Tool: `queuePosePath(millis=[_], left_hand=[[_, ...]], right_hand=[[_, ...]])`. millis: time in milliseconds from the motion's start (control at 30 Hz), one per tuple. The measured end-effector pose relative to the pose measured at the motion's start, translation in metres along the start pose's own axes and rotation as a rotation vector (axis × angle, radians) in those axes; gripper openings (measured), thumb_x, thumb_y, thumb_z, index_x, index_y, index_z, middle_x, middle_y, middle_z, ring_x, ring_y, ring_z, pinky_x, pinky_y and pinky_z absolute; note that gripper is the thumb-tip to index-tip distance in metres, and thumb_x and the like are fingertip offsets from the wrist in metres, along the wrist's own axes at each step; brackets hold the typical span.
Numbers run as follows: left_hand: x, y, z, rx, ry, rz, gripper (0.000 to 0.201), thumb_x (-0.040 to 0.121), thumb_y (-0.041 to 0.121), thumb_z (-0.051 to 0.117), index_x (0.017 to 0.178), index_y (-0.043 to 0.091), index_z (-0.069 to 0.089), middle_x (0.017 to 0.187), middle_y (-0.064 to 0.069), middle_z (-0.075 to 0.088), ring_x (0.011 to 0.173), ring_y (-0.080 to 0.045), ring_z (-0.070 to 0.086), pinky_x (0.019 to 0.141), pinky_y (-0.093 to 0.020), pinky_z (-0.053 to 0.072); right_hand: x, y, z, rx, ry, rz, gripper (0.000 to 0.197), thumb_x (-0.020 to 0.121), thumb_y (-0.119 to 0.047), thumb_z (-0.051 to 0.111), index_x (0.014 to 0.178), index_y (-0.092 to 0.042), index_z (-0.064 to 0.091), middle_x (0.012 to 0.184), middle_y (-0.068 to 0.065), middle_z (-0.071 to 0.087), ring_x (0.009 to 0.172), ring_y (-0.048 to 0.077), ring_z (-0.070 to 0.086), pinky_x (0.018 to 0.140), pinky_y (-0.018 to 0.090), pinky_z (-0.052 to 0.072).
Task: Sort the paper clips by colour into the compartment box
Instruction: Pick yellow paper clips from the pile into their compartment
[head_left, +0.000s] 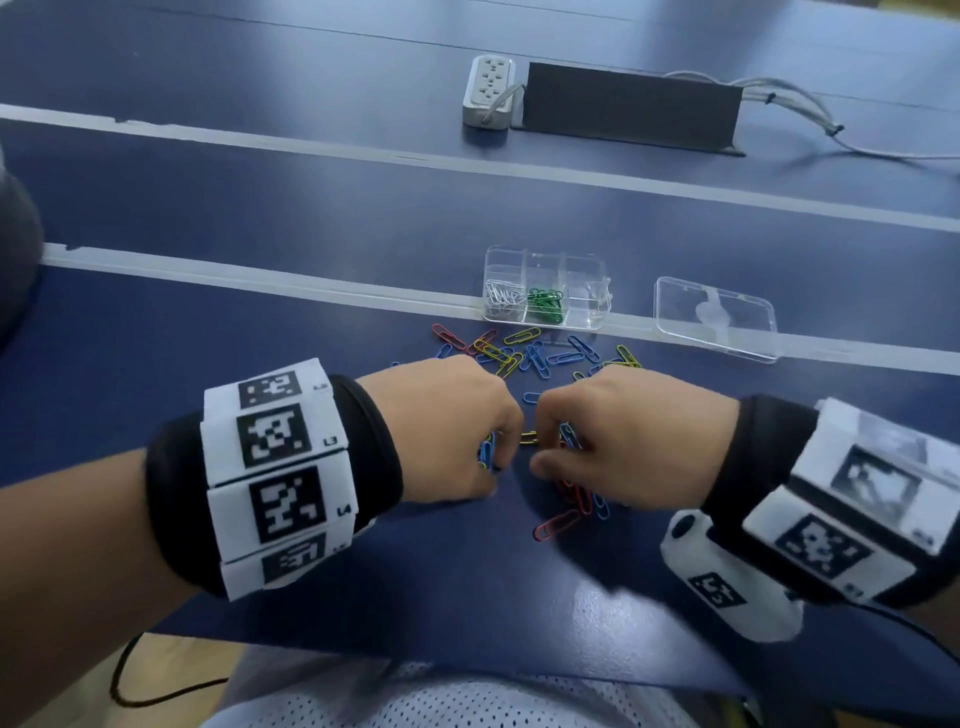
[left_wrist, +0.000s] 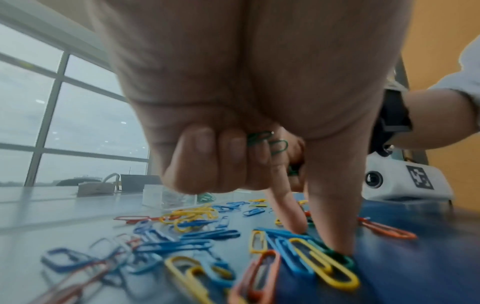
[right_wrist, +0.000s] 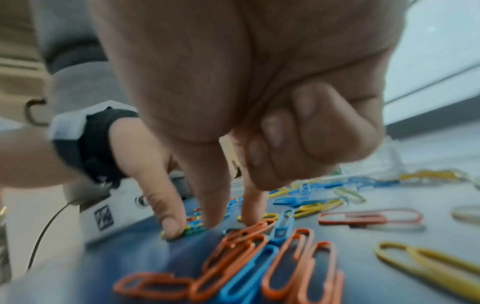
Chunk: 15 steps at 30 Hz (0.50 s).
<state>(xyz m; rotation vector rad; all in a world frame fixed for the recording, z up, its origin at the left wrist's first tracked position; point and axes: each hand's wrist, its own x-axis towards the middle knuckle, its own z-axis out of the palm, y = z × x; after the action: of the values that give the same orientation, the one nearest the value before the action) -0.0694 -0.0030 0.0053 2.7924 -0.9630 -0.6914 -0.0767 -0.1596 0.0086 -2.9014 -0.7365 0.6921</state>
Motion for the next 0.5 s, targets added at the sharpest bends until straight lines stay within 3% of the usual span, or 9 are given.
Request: queuePosePath(millis=[100, 200, 367, 433, 500], left_hand=[[0.000, -0.008, -0.003, 0.025, 0.004, -0.040, 0.023, 0.074, 0.042, 0.066, 0.094, 0.031, 0.064, 0.067, 0.012, 0.042, 0.079, -0.013, 0.042, 0.082, -0.032, 0.051], [-0.003, -0.011, -0.005, 0.038, -0.010, -0.079, 0.028, 0.071, 0.050, 0.067, 0.092, 0.031, 0.063, 0.072, 0.012, 0.043, 0.084, -0.015, 0.045, 0.084, -0.033, 0.051], [-0.006, -0.004, -0.004, 0.073, -0.012, -0.066, 0.010, 0.078, 0.035, 0.058, 0.083, 0.029, 0.065, 0.069, 0.010, 0.047, 0.090, -0.019, 0.057, 0.078, -0.031, 0.053], [-0.006, 0.000, -0.002, 0.110, -0.022, -0.079, 0.006, 0.078, 0.030, 0.055, 0.077, 0.026, 0.059, 0.079, 0.008, 0.052, 0.093, -0.024, 0.060, 0.075, -0.031, 0.052], [-0.003, 0.002, 0.000, 0.166, -0.018, -0.097, 0.013, 0.078, 0.028, 0.053, 0.082, 0.018, 0.060, 0.090, 0.002, 0.059, 0.089, -0.027, 0.060, 0.071, -0.031, 0.050]], right_hand=[[-0.003, -0.006, -0.002, -0.102, 0.010, -0.012, 0.027, 0.084, -0.042, 0.054, 0.094, -0.019, 0.066, 0.082, 0.003, 0.059, 0.090, 0.029, 0.059, 0.077, 0.036, 0.052], [-0.003, -0.007, -0.002, -0.117, 0.010, -0.017, 0.024, 0.084, -0.040, 0.054, 0.087, -0.019, 0.064, 0.076, 0.002, 0.051, 0.088, 0.030, 0.060, 0.068, 0.030, 0.047], [0.001, -0.012, 0.005, -0.173, 0.056, -0.033, 0.021, 0.079, -0.035, 0.051, 0.070, -0.015, 0.051, 0.060, -0.001, 0.036, 0.073, 0.033, 0.052, 0.052, 0.025, 0.034], [0.002, -0.012, 0.006, -0.172, 0.091, -0.044, 0.023, 0.080, -0.034, 0.048, 0.066, -0.016, 0.044, 0.060, 0.000, 0.035, 0.072, 0.033, 0.048, 0.054, 0.026, 0.035], [0.002, -0.009, 0.004, -0.130, 0.131, -0.051, 0.019, 0.081, -0.035, 0.046, 0.078, -0.017, 0.052, 0.066, 0.001, 0.042, 0.078, 0.033, 0.053, 0.060, 0.030, 0.042]])
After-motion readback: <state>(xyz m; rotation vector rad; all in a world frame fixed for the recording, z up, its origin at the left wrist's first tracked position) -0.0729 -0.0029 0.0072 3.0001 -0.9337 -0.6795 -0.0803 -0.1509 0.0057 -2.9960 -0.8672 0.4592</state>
